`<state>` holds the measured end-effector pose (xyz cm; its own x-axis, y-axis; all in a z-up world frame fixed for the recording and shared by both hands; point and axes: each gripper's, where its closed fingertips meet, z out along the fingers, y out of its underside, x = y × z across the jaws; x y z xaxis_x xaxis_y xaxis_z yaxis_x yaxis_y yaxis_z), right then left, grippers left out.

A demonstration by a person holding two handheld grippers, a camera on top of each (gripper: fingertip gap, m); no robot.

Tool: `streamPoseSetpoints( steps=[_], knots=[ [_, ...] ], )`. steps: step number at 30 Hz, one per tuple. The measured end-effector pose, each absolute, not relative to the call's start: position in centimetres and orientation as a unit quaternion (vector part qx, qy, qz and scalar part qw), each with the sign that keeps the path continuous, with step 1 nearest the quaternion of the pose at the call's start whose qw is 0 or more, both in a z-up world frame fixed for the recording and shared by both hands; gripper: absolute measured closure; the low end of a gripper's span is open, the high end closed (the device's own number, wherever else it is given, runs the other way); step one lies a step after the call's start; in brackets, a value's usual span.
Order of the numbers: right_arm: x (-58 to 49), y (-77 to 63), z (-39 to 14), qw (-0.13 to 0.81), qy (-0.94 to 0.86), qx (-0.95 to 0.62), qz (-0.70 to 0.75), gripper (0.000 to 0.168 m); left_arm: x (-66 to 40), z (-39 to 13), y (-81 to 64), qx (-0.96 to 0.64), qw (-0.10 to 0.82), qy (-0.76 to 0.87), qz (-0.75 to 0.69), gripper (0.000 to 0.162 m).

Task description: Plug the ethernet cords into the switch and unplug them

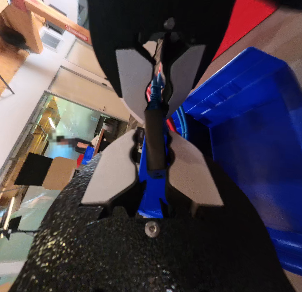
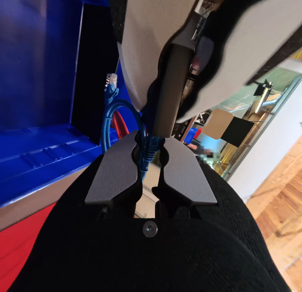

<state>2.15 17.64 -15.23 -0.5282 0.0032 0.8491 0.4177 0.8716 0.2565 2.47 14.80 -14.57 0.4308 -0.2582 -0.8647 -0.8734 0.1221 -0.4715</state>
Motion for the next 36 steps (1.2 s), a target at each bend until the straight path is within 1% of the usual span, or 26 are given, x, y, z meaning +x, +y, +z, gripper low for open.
streamPoseSetpoints(
  steps=[1,6,11,12,13,14,17,19,24,26,28,30,32,36],
  knots=[
    [2.1,17.5,-15.0,0.475,-0.844,-0.127,-0.215,0.149,2.7,-14.5,14.6,-0.600,0.592,0.470,0.264,0.140],
    [2.1,16.7,-14.9,0.483,-0.838,-0.030,-0.252,0.147,2.7,-14.6,13.8,-0.634,0.584,0.459,0.215,0.141],
    [3.0,15.8,-16.0,0.452,-0.846,0.083,-0.270,0.148,3.4,-15.8,12.7,-0.637,0.565,0.491,0.183,0.141],
    [3.3,15.6,-16.0,0.453,-0.844,0.107,-0.268,0.156,3.1,-15.8,12.5,-0.639,0.567,0.487,0.181,0.141],
    [3.4,15.4,-15.7,0.460,-0.830,0.144,-0.280,0.158,2.8,-15.6,12.3,-0.648,0.575,0.475,0.156,0.141],
    [3.6,15.1,-15.5,0.466,-0.829,0.147,-0.273,0.158,3.0,-15.4,12.0,-0.650,0.585,0.468,0.128,0.141],
    [3.7,15.0,-15.1,0.477,-0.847,0.080,-0.220,0.157,3.3,-14.8,12.0,-0.623,0.598,0.472,0.175,0.141],
    [3.9,14.8,-14.9,0.495,-0.850,0.032,-0.175,0.157,3.4,-14.6,12.1,-0.620,0.604,0.469,0.176,0.141],
    [5.6,14.5,-11.1,0.607,-0.792,-0.062,-0.024,0.157,1.9,-14.2,12.5,-0.629,0.613,0.439,0.190,0.141],
    [7.2,15.2,-9.4,0.643,-0.760,-0.096,0.003,0.157,1.7,-13.9,12.6,-0.625,0.620,0.433,0.196,0.141],
    [9.3,15.9,-8.4,0.655,-0.744,-0.130,0.026,0.157,1.6,-13.6,12.8,-0.627,0.625,0.422,0.194,0.141],
    [11.7,17.0,-8.0,0.653,-0.744,-0.143,0.009,0.157,1.1,-13.1,13.1,-0.629,0.640,0.401,0.184,0.141],
    [14.7,19.8,-8.2,0.634,-0.752,-0.168,-0.060,0.157,0.5,-12.8,13.4,-0.632,0.647,0.386,0.183,0.141],
    [22.4,27.4,-8.4,0.580,-0.731,-0.307,-0.185,0.157,-0.2,-12.3,13.8,-0.631,0.649,0.378,0.195,0.142]
  ],
)
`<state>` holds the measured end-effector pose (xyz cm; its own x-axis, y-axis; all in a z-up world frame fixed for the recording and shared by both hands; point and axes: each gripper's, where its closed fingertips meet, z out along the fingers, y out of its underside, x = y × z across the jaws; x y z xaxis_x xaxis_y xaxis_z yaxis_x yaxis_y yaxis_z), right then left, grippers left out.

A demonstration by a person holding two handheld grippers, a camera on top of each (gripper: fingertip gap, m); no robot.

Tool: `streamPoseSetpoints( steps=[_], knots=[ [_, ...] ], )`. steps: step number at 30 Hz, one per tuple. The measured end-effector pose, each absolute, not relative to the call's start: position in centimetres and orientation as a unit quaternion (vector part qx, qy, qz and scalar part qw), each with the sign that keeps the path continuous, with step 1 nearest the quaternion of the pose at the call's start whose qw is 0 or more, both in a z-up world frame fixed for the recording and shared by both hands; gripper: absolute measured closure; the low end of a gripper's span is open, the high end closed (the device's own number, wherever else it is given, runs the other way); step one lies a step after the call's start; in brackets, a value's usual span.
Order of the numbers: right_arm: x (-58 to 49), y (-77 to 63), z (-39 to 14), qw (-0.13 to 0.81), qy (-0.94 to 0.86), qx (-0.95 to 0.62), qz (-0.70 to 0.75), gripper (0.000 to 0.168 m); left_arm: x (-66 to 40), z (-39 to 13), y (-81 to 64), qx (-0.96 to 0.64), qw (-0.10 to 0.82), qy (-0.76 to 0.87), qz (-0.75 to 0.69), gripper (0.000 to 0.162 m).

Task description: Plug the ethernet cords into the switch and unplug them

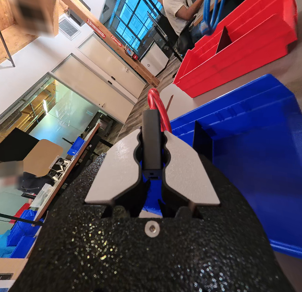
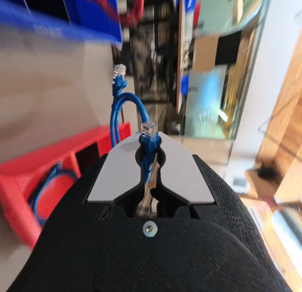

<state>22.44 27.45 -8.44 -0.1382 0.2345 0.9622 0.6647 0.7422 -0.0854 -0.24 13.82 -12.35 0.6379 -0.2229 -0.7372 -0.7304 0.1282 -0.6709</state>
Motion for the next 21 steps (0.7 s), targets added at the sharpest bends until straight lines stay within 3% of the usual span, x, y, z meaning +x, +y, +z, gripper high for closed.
streamPoseSetpoints(
  steps=[5,11,13,15,17,21],
  knots=[
    [31.2,34.6,-12.2,0.451,-0.716,-0.397,-0.356,0.157,-0.1,-12.3,14.0,-0.630,0.648,0.381,0.194,0.141],
    [31.8,36.9,-18.4,0.380,-0.753,-0.369,-0.392,0.156,0.2,-12.4,14.1,-0.624,0.645,0.391,0.205,0.141],
    [31.8,36.6,-20.3,0.349,-0.767,-0.413,-0.345,0.135,0.4,-12.4,14.0,-0.619,0.644,0.397,0.211,0.141],
    [32.3,36.5,-19.7,0.327,-0.749,-0.478,-0.322,0.119,0.5,-12.5,13.9,-0.615,0.642,0.403,0.217,0.141],
    [32.1,36.0,-17.5,0.333,-0.719,-0.539,-0.285,0.118,0.6,-12.6,13.9,-0.613,0.639,0.410,0.219,0.141],
    [26.0,32.3,-11.4,0.437,-0.695,-0.541,-0.183,0.116,1.2,-13.1,14.0,-0.609,0.630,0.425,0.227,0.141]
  ],
)
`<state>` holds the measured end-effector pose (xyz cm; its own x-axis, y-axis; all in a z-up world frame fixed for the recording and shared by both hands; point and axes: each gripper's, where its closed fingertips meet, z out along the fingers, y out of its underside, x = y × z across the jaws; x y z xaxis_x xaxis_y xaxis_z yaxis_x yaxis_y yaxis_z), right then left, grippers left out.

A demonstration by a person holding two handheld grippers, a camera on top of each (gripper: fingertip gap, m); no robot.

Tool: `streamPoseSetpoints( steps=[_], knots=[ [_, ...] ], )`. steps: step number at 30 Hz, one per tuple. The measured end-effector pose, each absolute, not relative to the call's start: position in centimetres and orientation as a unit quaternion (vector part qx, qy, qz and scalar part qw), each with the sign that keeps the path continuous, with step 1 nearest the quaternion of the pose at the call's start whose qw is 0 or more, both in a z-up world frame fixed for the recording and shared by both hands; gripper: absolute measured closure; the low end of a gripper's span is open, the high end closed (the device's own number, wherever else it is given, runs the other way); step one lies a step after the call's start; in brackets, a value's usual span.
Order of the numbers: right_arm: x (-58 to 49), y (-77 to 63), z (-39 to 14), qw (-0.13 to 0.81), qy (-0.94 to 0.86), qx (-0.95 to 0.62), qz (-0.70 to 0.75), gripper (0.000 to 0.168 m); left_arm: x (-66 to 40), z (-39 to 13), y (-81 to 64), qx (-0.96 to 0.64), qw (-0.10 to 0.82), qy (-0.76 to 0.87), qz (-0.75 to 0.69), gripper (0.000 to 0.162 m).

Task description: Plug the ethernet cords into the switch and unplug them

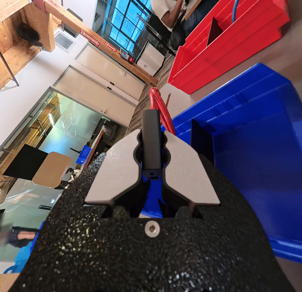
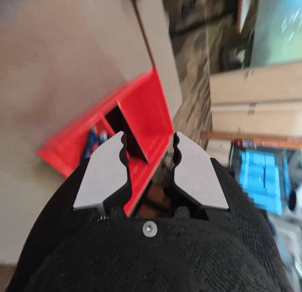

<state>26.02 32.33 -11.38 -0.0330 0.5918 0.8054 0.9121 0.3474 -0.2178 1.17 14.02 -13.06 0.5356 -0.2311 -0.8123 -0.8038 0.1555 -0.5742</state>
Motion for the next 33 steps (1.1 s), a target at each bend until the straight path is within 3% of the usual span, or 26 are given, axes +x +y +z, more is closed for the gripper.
streamPoseSetpoints(
  steps=[4,10,19,28,30,33],
  knots=[
    [13.9,22.8,-10.3,0.522,-0.758,-0.390,-0.037,0.114,2.4,-13.7,13.9,-0.608,0.621,0.443,0.222,0.141],
    [4.9,16.7,-15.0,0.511,-0.816,-0.264,-0.053,0.115,4.0,-14.0,13.3,-0.602,0.613,0.464,0.216,0.141],
    [2.3,16.1,-15.6,0.528,-0.816,-0.209,-0.109,0.148,4.6,-14.0,13.0,-0.602,0.613,0.470,0.205,0.141],
    [2.4,16.2,-15.2,0.519,-0.806,-0.265,-0.105,0.147,4.6,-13.3,12.6,-0.601,0.620,0.462,0.203,0.141],
    [2.3,16.4,-15.0,0.527,-0.801,-0.260,-0.116,0.157,4.7,-13.4,12.5,-0.600,0.618,0.465,0.205,0.141],
    [2.4,16.2,-15.4,0.515,-0.816,-0.231,-0.127,0.159,4.9,-13.7,12.3,-0.601,0.609,0.477,0.200,0.141]
  ],
)
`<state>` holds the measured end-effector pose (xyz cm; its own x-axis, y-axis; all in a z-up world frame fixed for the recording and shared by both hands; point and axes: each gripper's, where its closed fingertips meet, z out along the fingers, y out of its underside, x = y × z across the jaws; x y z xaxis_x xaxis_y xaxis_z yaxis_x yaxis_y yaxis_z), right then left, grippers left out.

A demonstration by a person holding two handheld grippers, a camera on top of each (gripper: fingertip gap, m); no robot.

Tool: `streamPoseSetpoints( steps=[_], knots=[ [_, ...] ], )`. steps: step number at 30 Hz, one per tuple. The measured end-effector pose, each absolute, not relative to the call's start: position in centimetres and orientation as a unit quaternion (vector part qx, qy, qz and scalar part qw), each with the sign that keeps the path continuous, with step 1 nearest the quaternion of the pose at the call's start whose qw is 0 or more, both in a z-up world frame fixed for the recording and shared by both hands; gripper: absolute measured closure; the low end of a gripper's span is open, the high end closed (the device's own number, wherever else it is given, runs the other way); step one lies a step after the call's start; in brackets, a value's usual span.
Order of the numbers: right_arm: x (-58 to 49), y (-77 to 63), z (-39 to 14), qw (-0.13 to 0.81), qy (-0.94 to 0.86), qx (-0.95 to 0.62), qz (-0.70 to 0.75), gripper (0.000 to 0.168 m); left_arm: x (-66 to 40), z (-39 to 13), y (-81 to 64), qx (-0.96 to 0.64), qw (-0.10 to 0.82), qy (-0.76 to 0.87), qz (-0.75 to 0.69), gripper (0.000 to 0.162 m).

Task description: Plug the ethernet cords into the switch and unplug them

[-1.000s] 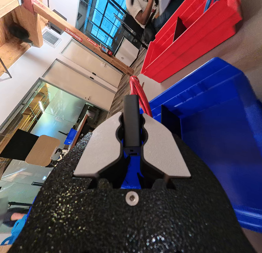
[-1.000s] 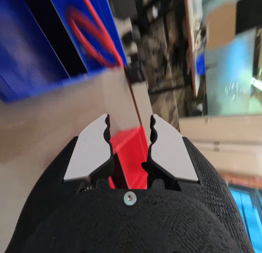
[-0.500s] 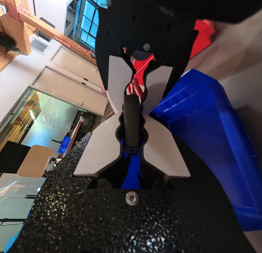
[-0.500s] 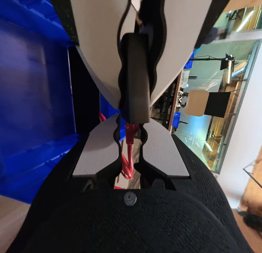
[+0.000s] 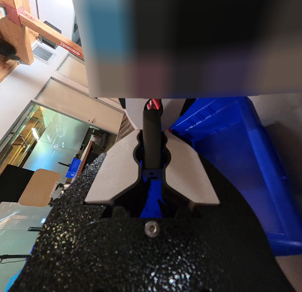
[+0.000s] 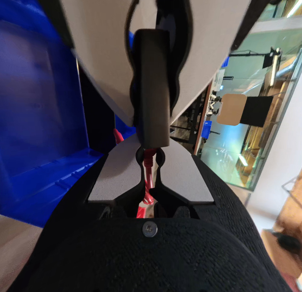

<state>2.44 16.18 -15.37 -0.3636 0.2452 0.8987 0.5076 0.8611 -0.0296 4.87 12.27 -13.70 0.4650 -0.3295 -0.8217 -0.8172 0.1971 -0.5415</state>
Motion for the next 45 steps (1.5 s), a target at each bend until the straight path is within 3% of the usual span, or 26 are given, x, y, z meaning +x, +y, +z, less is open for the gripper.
streamPoseSetpoints(
  steps=[9,22,31,37,45],
  knots=[
    [4.0,15.4,-18.0,0.445,-0.857,0.045,-0.257,0.158,6.4,-16.3,11.6,-0.612,0.571,0.527,0.148,0.139],
    [5.7,14.5,-14.3,0.517,-0.828,0.039,-0.213,0.157,8.1,-13.3,11.0,-0.549,0.626,0.518,0.196,0.141],
    [6.8,13.2,-13.7,0.529,-0.823,0.060,-0.200,0.156,9.1,-12.7,9.8,-0.533,0.639,0.528,0.171,0.141],
    [6.7,13.7,-13.1,0.531,-0.819,0.009,-0.219,0.158,8.7,-12.4,10.2,-0.525,0.627,0.520,0.246,0.140],
    [7.5,12.6,-13.4,0.517,-0.830,0.052,-0.204,0.157,9.7,-12.6,9.3,-0.527,0.633,0.534,0.194,0.141]
  ],
)
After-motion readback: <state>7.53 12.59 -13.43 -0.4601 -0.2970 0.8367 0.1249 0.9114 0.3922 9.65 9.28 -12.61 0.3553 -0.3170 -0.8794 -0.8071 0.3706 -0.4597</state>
